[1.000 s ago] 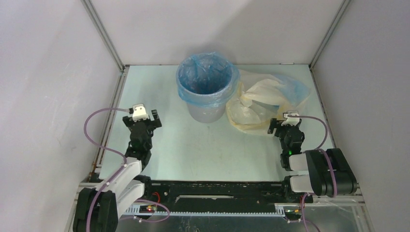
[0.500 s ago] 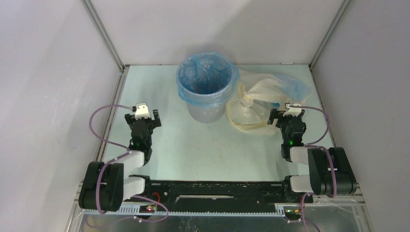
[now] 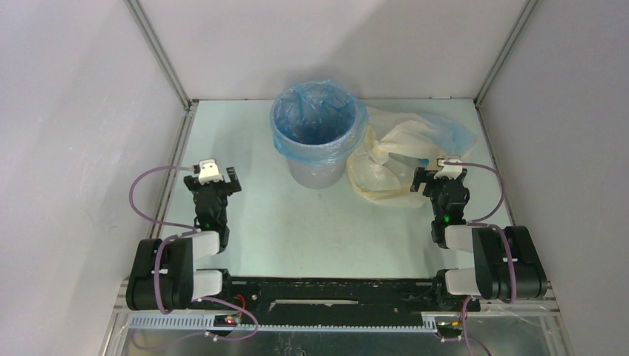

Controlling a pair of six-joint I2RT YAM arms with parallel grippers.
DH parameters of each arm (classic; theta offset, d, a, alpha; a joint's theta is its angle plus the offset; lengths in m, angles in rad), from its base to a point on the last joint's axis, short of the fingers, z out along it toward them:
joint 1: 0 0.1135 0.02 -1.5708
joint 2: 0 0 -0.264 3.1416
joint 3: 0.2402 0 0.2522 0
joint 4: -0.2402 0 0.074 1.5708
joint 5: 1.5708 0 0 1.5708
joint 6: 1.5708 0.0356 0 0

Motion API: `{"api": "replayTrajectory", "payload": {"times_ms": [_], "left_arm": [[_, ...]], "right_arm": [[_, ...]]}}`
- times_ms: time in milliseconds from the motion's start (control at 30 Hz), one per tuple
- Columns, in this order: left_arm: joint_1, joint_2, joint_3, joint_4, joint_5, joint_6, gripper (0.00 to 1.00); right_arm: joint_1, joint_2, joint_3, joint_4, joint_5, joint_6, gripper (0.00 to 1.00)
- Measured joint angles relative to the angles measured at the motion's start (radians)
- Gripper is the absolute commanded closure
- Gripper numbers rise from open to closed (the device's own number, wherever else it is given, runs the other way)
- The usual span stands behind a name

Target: Put the trash bags into the trash bin

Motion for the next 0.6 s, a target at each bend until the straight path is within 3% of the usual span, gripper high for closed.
{"api": "replayTrajectory", "payload": {"times_ms": [600], "left_arm": [[0.000,0.000,-0.003,0.016,0.000,0.000,0.00]], "right_arm": [[0.000,0.000,0.000,0.000,0.000,0.000,0.00]]}}
